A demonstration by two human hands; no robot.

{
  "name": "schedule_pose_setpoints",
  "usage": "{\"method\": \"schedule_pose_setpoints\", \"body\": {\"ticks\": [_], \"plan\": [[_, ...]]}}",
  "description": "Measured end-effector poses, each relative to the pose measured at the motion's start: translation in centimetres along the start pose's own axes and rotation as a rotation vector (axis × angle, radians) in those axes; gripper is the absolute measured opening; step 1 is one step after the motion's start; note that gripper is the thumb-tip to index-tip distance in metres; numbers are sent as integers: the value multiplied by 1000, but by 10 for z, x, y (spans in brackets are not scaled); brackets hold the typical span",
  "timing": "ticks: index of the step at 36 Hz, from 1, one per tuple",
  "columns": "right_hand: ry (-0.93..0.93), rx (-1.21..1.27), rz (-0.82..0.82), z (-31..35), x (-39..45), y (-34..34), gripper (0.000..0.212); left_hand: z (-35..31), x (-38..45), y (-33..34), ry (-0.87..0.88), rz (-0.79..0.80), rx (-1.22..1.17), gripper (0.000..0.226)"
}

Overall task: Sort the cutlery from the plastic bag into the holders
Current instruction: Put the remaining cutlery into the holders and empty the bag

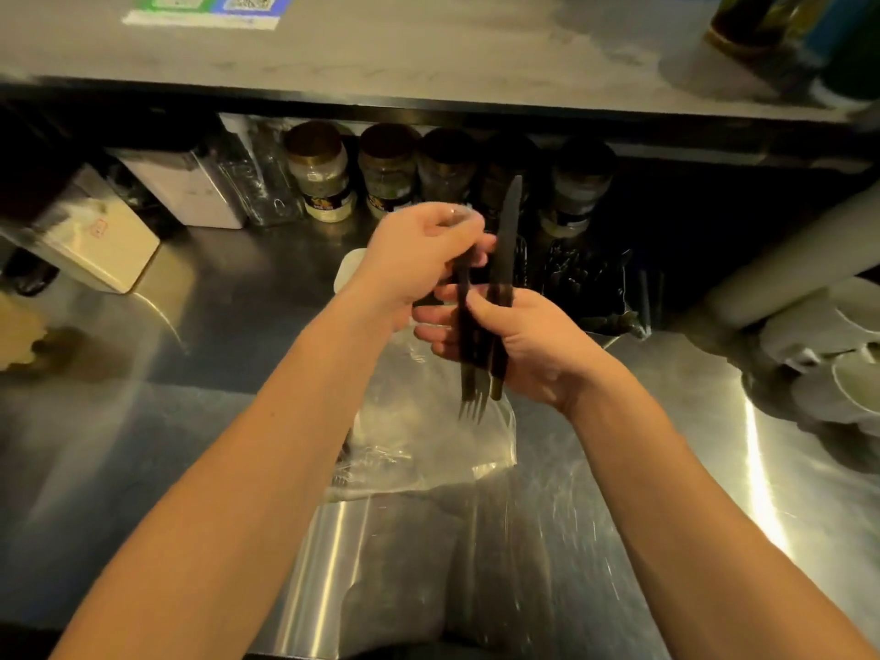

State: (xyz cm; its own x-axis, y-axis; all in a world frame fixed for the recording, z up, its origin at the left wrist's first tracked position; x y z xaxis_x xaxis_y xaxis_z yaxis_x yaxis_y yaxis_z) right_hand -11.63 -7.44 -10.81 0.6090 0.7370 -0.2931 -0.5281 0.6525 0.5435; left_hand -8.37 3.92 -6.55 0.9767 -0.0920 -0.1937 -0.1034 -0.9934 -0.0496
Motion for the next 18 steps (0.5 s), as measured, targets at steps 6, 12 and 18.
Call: {"method": "schedule_pose_setpoints", "body": {"ticks": [6, 12, 18], "plan": [[-221, 353, -314, 15, -10, -47, 38, -24, -30, -37, 481, -275, -204, 11], [-263, 910, -230, 21, -9, -56, 41, -13, -41, 24, 695, 55, 636, 14], [-183, 948, -193, 13, -7, -55, 45, -8, -48, 51, 863, 182, 900, 15]]}}
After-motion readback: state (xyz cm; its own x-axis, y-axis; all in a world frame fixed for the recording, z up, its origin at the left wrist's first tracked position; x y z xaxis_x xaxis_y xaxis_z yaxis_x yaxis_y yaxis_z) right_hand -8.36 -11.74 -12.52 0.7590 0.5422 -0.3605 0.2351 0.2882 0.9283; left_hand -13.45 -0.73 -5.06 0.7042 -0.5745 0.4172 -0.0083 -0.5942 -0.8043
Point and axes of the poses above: each hand's wrist, its own x-axis towards the middle knuckle, its own y-axis out of the palm, z = x × y, the point moved 7 cm from there along x, towards the middle knuckle, and after that the axes turned 12 degrees about z, right-handed, at the moved point
